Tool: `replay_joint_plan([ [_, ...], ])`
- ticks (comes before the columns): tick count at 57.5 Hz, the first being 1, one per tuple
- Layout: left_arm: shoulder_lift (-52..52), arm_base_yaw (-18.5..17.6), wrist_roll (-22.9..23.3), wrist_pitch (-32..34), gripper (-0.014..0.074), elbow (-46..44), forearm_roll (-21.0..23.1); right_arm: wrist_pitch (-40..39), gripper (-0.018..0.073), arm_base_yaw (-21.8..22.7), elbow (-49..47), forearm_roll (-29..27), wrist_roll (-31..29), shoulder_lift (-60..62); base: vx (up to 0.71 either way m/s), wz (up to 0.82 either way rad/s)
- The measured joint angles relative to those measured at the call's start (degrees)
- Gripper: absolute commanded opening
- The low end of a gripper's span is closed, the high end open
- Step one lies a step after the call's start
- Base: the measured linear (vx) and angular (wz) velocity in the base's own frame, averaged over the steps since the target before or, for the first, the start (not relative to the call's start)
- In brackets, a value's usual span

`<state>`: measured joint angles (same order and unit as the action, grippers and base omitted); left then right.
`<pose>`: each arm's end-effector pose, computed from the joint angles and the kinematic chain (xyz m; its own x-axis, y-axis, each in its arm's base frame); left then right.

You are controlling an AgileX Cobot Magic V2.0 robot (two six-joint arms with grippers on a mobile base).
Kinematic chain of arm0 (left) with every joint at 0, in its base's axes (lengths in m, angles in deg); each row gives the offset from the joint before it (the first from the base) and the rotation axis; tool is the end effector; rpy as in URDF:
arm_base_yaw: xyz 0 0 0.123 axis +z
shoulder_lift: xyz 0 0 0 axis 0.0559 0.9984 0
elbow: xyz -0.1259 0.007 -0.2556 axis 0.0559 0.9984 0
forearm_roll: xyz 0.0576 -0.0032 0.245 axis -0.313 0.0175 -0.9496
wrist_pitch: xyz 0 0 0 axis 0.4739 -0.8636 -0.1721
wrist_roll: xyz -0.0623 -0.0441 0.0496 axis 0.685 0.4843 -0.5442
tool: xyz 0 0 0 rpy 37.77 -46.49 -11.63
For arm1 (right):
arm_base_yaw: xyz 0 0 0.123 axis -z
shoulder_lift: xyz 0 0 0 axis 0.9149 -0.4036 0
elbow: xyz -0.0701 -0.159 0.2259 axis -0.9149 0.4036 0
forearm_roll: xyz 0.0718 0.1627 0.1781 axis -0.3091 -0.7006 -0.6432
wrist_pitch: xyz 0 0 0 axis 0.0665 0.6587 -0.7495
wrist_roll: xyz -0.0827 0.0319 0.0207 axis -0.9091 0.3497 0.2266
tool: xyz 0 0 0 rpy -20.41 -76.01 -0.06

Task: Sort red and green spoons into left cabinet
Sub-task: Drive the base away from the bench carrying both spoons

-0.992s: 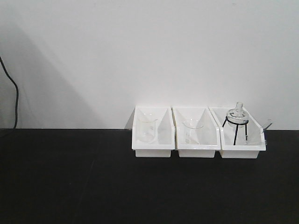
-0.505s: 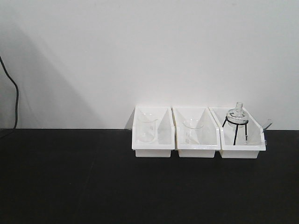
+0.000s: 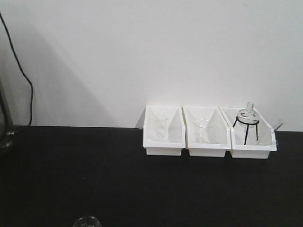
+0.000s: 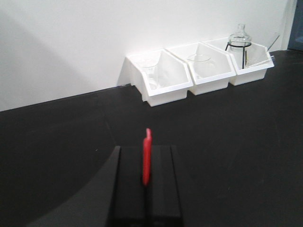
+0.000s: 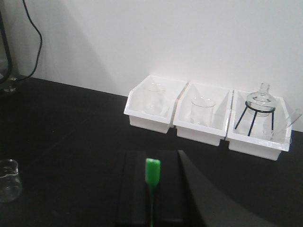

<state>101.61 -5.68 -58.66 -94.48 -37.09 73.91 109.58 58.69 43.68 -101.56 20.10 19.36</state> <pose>0.1029 -0.0392 0.3354 -0.1635 0.0591 -0.9848 0.3984 0.9172 -0.0111 0.0825 0.0268 0.3545 -0.1219 -0.0850 -0.9889 -0.3079 0.9504 -0.0437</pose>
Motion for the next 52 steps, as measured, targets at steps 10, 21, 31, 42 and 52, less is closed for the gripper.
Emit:
replay_joint_plan([
  [10,0.0,0.0,0.0,0.0,-0.0001,0.0,0.0,0.0,-0.0003,0.0,0.0,0.0,0.0,0.0,-0.13,0.36],
  [21,0.0,0.0,0.0,0.0,-0.0001,0.0,0.0,0.0,-0.0003,0.0,0.0,0.0,0.0,0.0,-0.15,0.51],
  [31,0.0,0.0,0.0,0.0,-0.0001,0.0,0.0,0.0,-0.0003,0.0,0.0,0.0,0.0,0.0,-0.17,0.52],
  [42,0.0,0.0,0.0,0.0,-0.0001,0.0,0.0,0.0,-0.0003,0.0,0.0,0.0,0.0,0.0,-0.17,0.53],
  [52,0.0,0.0,0.0,0.0,-0.0001,0.0,0.0,0.0,-0.0003,0.0,0.0,0.0,0.0,0.0,-0.17,0.56],
])
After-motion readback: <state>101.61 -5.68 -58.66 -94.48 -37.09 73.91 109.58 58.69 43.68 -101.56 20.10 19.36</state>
